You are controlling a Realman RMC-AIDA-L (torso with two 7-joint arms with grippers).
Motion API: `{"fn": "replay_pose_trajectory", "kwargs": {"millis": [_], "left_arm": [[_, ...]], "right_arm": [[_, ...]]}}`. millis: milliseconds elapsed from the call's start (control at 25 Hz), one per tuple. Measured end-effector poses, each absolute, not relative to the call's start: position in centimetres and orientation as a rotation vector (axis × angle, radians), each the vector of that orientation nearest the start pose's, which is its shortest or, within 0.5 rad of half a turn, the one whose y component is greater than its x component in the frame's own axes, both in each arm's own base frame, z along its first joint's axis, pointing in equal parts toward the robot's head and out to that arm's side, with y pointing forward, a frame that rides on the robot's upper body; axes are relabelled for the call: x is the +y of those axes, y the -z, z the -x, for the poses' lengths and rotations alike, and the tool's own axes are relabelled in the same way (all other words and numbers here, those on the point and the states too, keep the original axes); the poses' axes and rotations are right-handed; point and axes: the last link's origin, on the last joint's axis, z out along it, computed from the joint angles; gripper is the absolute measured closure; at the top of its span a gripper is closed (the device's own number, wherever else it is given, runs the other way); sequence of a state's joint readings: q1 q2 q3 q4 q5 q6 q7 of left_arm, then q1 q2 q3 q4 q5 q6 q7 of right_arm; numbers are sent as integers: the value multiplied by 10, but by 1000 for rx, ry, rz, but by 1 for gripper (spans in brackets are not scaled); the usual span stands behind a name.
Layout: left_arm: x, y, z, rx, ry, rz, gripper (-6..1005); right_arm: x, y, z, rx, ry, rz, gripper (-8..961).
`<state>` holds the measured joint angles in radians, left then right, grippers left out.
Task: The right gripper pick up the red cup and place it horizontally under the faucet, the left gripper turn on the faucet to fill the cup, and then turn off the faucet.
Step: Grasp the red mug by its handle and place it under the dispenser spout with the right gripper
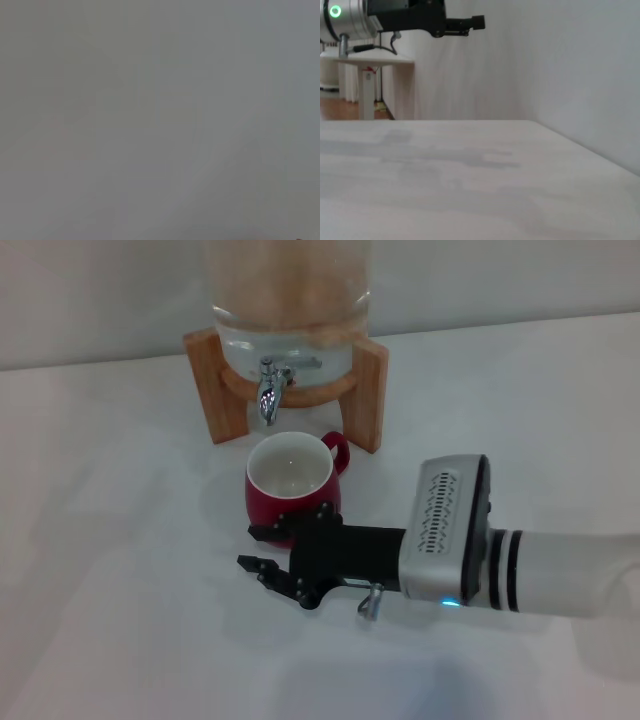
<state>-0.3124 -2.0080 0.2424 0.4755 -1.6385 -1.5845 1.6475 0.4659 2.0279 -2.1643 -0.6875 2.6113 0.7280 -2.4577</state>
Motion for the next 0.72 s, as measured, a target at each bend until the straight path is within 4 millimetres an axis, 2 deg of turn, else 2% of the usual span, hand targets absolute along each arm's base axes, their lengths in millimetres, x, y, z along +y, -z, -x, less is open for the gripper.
{"fn": "replay_pose_trajectory", "kwargs": {"millis": [280,720], "left_arm": [[286,-116,353,-962,1355,1684,153],[289,-118,352,-955,1349,1688,153]], "right_arm": [[321,129,-190,101,-592,2611,650],[324,116,-204,191,-668,2585,650]]}}
